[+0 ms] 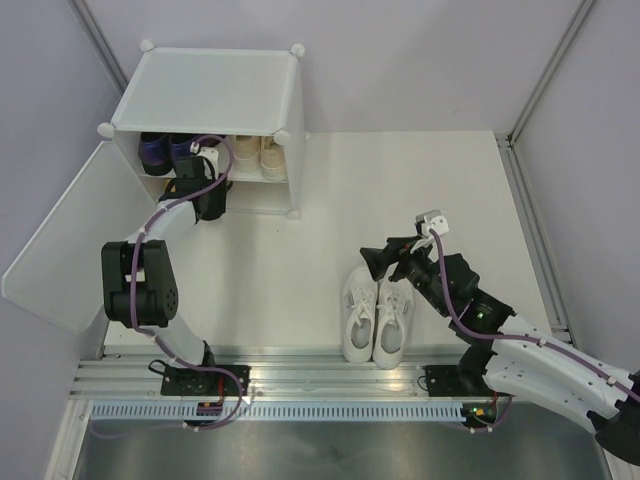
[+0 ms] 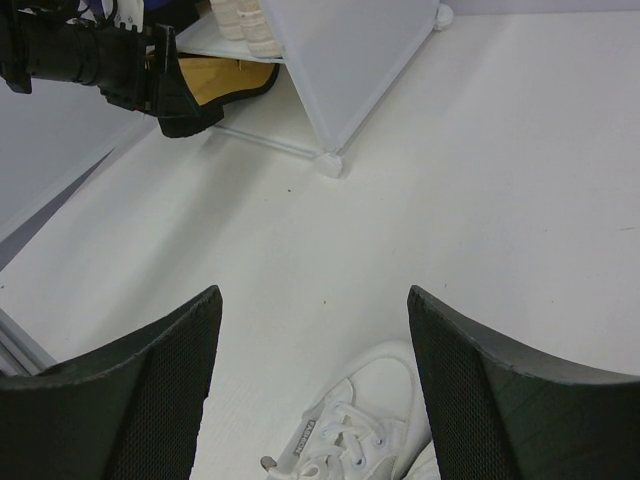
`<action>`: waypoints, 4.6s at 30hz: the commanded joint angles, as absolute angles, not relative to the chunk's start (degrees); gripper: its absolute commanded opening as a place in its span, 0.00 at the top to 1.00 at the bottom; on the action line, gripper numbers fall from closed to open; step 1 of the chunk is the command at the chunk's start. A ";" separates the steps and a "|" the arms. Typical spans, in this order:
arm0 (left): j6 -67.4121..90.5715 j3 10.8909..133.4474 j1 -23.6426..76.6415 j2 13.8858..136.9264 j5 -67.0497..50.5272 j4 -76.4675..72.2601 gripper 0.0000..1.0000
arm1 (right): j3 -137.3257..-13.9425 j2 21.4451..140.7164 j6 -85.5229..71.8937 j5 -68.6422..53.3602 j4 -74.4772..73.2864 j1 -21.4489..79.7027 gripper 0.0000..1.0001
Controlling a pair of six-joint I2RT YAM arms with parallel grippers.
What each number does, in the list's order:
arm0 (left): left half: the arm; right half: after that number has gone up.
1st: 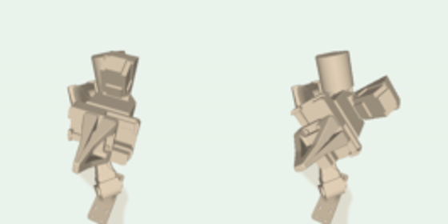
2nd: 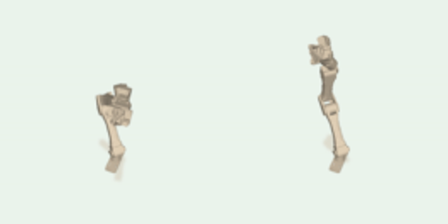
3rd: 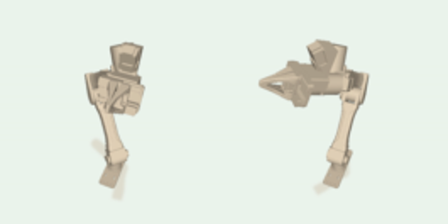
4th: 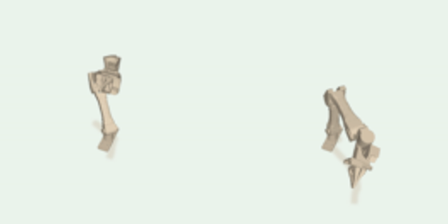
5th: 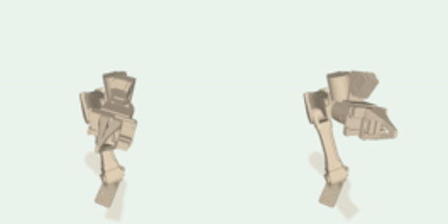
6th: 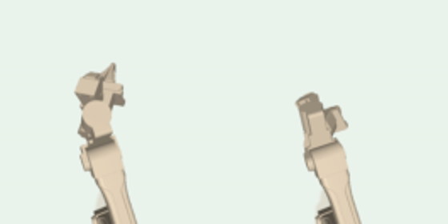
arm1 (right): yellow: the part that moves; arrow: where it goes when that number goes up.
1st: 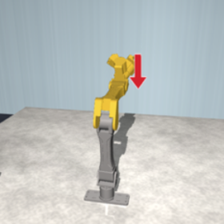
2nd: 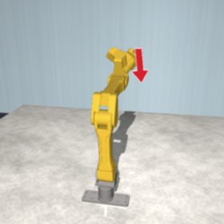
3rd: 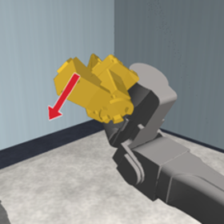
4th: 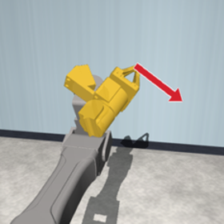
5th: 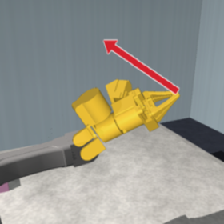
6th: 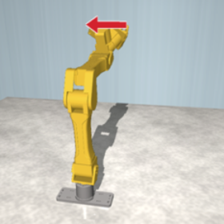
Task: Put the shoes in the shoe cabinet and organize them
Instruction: Place the shoe in the shoe cabinet.
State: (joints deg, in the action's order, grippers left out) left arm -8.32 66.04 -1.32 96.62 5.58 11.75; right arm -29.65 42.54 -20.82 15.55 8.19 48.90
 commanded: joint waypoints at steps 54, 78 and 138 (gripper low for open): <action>9.57 56.61 -5.89 86.67 3.53 -1.23 0.21 | -30.06 45.44 -20.39 16.79 10.11 48.78 0.22; 0.09 64.77 -5.80 99.49 4.83 2.29 0.56 | -30.15 46.67 -20.04 18.46 10.11 48.78 0.22; 55.97 41.49 -9.67 78.92 -3.34 -13.16 0.58 | -29.88 48.43 -20.74 18.28 10.81 48.78 0.23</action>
